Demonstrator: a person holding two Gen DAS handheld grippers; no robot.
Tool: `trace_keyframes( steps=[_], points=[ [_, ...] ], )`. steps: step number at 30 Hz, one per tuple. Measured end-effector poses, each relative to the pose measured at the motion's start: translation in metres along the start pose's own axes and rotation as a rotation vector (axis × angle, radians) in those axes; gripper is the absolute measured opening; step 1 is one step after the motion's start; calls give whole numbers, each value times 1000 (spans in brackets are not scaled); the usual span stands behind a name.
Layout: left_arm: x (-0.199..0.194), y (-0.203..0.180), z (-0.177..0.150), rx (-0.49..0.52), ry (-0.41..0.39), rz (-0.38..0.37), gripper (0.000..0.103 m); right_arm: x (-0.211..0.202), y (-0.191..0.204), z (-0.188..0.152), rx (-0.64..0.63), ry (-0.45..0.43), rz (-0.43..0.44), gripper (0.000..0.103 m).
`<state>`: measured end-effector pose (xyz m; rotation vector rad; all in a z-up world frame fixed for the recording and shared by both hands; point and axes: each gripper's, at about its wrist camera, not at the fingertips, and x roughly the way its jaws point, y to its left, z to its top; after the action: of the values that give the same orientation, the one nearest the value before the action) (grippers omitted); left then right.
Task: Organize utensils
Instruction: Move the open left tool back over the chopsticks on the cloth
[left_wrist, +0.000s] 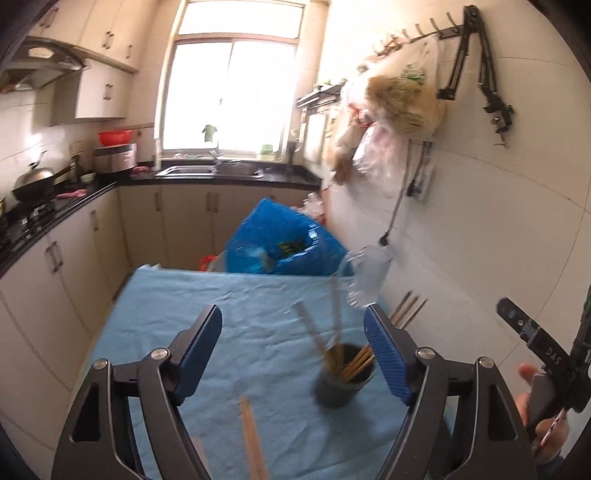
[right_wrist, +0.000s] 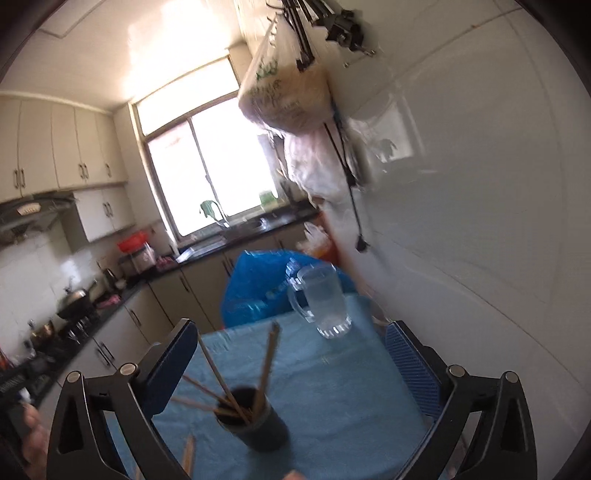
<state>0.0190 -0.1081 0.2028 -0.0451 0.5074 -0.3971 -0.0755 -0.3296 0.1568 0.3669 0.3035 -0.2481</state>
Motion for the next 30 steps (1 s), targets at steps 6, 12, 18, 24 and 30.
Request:
trace_keyframes(
  steps=[6,12,18,24,30],
  points=[
    [-16,61,-43,-52,79,104,79,1,9,-46,-67,152,13,103],
    [2,121,-96,-137,259,173,79,17,45,-93,-151,300,102,103],
    [22,165,-139,-231,396,213,79,37,90,-125,-207,397,164,103],
    [32,178,-152,-258,431,211,79,67,131,-151,-267,501,184,103],
    [48,182,-151,-262,453,202,79,102,160,-170,-293,563,145,100]
  ],
)
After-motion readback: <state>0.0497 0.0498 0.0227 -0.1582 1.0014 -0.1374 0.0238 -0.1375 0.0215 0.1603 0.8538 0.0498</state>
